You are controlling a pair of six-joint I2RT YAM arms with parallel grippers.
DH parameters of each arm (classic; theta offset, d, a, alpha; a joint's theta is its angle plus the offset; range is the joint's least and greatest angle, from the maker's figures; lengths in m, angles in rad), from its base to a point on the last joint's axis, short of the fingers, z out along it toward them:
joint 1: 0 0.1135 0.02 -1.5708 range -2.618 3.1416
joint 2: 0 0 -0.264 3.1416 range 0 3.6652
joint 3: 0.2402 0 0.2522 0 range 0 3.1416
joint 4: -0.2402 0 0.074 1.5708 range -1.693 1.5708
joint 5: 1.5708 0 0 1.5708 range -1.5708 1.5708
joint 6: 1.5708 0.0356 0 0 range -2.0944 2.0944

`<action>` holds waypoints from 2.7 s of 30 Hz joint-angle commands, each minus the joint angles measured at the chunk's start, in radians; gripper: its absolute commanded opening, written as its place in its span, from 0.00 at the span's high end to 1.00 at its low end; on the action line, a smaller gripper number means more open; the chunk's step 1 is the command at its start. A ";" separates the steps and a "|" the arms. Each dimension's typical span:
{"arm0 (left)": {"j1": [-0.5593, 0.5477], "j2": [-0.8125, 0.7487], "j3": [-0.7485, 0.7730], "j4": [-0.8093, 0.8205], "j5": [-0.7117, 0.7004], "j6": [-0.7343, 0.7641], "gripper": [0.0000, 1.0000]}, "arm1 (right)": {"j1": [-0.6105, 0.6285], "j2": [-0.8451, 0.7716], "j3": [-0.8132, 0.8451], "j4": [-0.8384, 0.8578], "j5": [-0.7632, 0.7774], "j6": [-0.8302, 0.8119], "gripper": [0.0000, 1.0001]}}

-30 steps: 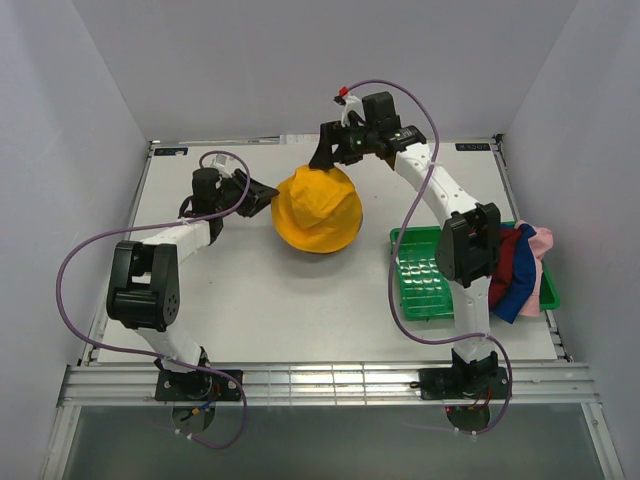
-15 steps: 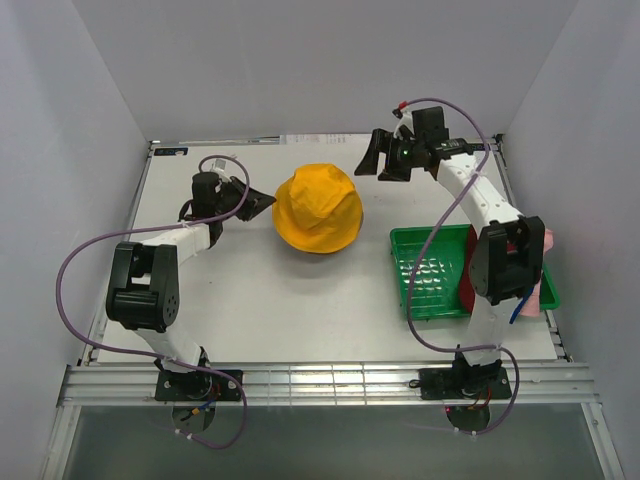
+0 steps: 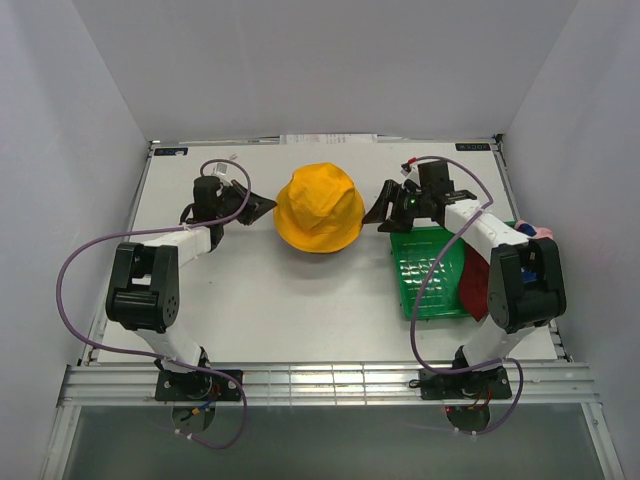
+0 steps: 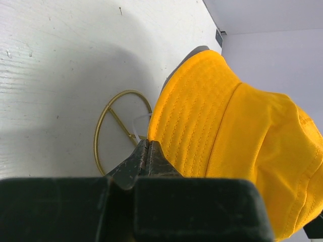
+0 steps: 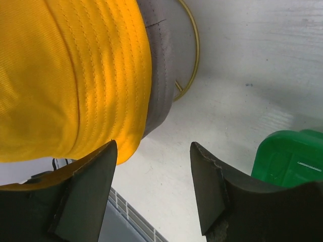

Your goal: Stack the hats

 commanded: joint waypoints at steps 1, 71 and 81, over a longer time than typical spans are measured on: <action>0.000 -0.050 -0.022 0.005 -0.018 0.017 1.00 | -0.007 -0.008 -0.027 0.159 -0.063 0.088 0.35; 0.000 -0.014 -0.063 -0.027 -0.058 0.064 1.00 | -0.002 0.108 -0.189 0.549 0.008 0.490 0.92; 0.000 0.085 -0.036 -0.084 -0.087 0.109 1.00 | -0.007 0.143 -0.130 0.409 0.062 0.361 0.92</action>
